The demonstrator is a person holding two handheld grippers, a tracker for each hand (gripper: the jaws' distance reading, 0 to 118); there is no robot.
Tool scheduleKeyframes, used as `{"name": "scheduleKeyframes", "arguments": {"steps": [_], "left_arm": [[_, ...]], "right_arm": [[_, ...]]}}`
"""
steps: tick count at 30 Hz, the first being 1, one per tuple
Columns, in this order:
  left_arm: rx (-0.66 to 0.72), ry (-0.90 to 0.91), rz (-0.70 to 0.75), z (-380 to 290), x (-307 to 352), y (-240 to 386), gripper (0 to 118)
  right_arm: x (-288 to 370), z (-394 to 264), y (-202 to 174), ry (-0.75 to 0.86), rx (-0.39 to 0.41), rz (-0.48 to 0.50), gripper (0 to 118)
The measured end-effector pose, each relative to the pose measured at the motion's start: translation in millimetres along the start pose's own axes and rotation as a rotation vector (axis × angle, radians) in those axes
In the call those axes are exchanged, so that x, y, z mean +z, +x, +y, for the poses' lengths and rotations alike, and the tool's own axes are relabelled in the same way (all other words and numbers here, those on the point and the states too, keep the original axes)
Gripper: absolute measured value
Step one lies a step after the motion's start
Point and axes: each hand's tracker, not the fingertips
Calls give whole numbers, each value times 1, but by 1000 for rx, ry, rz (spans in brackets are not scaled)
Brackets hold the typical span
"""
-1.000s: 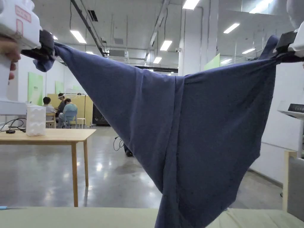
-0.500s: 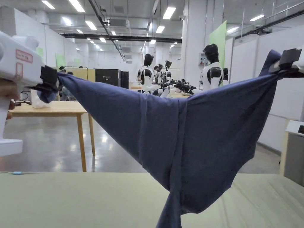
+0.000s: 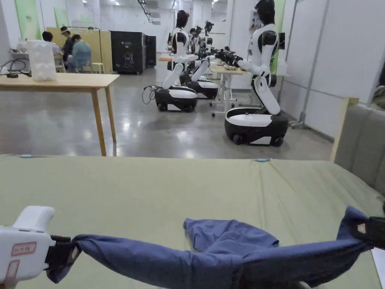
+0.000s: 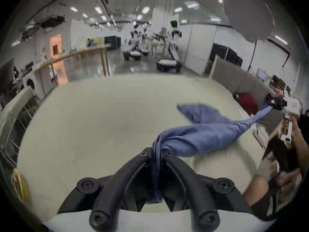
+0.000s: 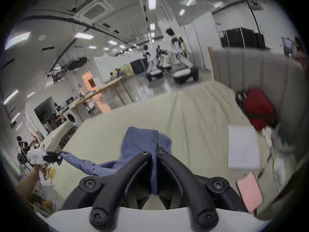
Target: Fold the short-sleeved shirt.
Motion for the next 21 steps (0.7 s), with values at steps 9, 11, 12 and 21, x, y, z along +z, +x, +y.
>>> {"name": "scheduleKeyframes", "arguments": {"steps": [9, 11, 12, 21], "left_arm": [[-41, -207, 19, -133, -25, 13, 7], [-13, -226, 19, -148, -39, -2, 7], [-6, -236, 10, -152, -42, -4, 7], [101, -156, 13, -140, -7, -11, 118]], "right_arm": [[9, -160, 43, -247, -101, -61, 3], [3, -183, 43, -290, -92, -74, 3], [-7, -191, 56, -307, -87, -78, 4], [10, -170, 46, -152, -51, -63, 99]]}}
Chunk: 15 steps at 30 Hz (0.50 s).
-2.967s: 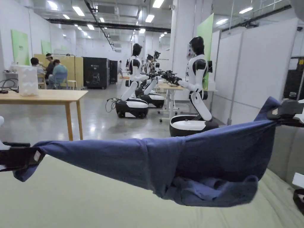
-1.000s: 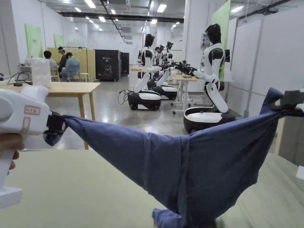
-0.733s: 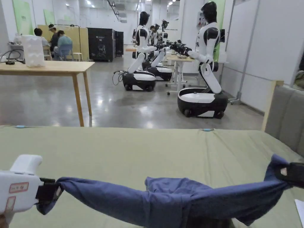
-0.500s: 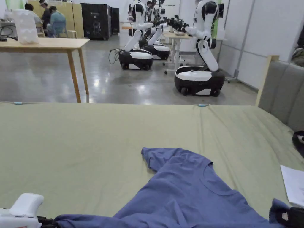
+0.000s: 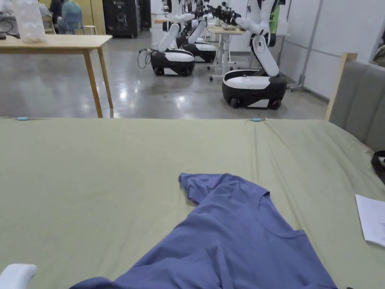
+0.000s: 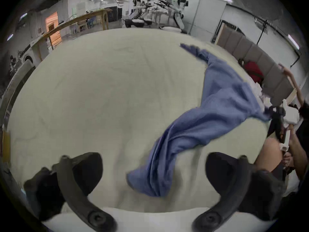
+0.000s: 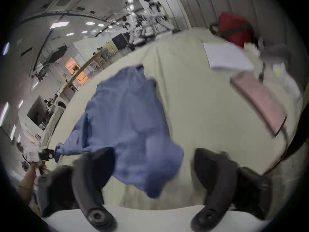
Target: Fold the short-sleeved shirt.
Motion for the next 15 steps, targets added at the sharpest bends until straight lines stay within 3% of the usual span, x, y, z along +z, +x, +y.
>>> {"name": "scheduleKeyframes", "arguments": {"steps": [2, 4, 5, 8, 13, 15], "left_arm": [[28, 104, 21, 3, 20, -18, 116], [30, 264, 66, 6, 46, -14, 116], [58, 355, 80, 12, 70, 31, 116], [68, 507, 145, 13, 91, 72, 116], [-69, 545, 183, 8, 54, 103, 109], [-75, 511, 181, 7, 37, 102, 90]], "right_arm": [[23, 12, -18, 161, 98, 16, 104], [42, 19, -46, 287, 139, 35, 104], [49, 21, -60, 350, 154, 60, 105], [58, 19, -102, 470, 172, 106, 106], [38, 10, -143, 422, 168, 127, 104], [30, 3, -151, 400, 189, 111, 85]]}}
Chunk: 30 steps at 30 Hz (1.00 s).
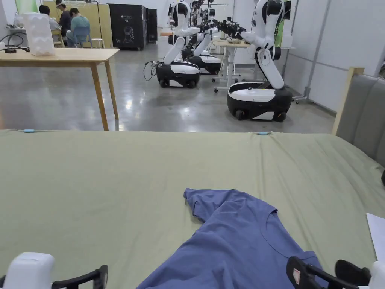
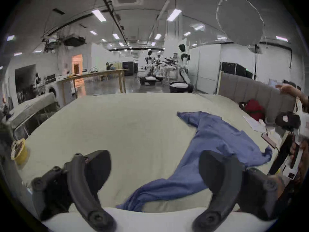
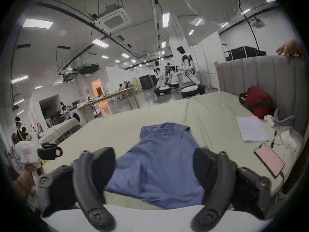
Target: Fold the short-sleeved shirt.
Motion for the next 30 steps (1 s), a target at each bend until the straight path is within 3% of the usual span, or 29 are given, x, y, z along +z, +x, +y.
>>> {"name": "scheduleKeyframes", "arguments": {"steps": [2, 3, 4, 5, 7, 15, 16, 17, 18, 19, 20, 24, 27, 30], "left_arm": [[0, -13, -22, -6, 2, 16, 34], [-6, -25, -33, -9, 1, 20, 12], [-9, -38, -33, -11, -2, 21, 8], [-13, -46, -25, -14, -4, 23, 4], [-20, -69, -57, -13, -2, 26, 0], [-52, -116, -30, -13, -3, -1, 0], [-65, -134, -21, -13, -5, -6, 1], [-75, -164, -17, -12, -8, -15, 11], [-70, -204, -26, -11, -10, -25, 34], [-66, -261, -39, -10, -16, -35, 91], [-73, -311, -53, -11, -20, -44, 116], [-193, -340, -49, -24, -19, -68, 118], [-200, -425, -132, -36, -28, -78, 118], [-265, -457, -113, -57, -40, -71, 113]], "right_arm": [[-2, -7, -7, -30, 44, -15, 37], [-3, -10, -9, -47, 60, -19, 17], [-4, -13, -10, -53, 60, -24, 3], [-4, -16, -9, -56, 48, -21, 0], [-5, -19, -7, -85, 15, 10, 0], [-4, -20, -9, -97, 50, 1, 0], [-3, -18, -8, -96, 45, 2, 0], [-2, -17, -7, -91, 42, 0, 0], [-2, -15, -5, -89, 43, -1, 0], [-1, -14, -3, -88, 45, -3, 0], [0, -12, -2, -88, 45, -4, 0], [4, -11, 7, -91, 38, -10, 0], [4, -12, 11, -98, 41, -19, 0], [2, -13, 16, -114, 30, -32, 0]]}}
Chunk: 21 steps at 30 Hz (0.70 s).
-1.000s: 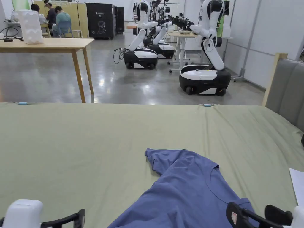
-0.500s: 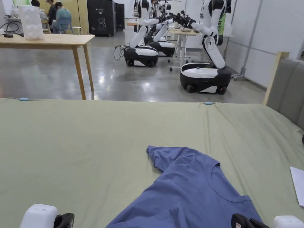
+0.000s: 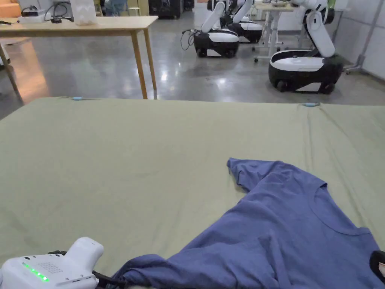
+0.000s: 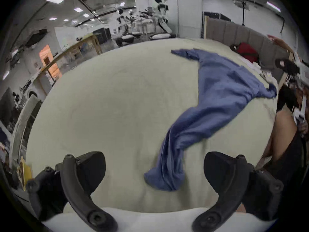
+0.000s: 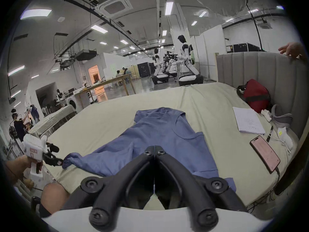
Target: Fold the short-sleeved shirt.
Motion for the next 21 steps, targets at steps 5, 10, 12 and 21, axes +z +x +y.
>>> {"name": "scheduleKeyframes", "arguments": {"steps": [5, 10, 12, 21], "left_arm": [[63, 10, -70, -1, -20, 2, 78], [15, 48, -31, 0, -19, 6, 10], [10, 56, -27, 0, -19, 8, 9], [26, 83, -60, 1, -2, 2, 8]], "right_arm": [[1, -4, 3, -24, -13, -27, 0], [6, -4, 5, -32, -5, -62, 0], [5, -1, 14, -41, 18, -104, 2], [-21, -8, 109, -392, 118, -102, 118]]}}
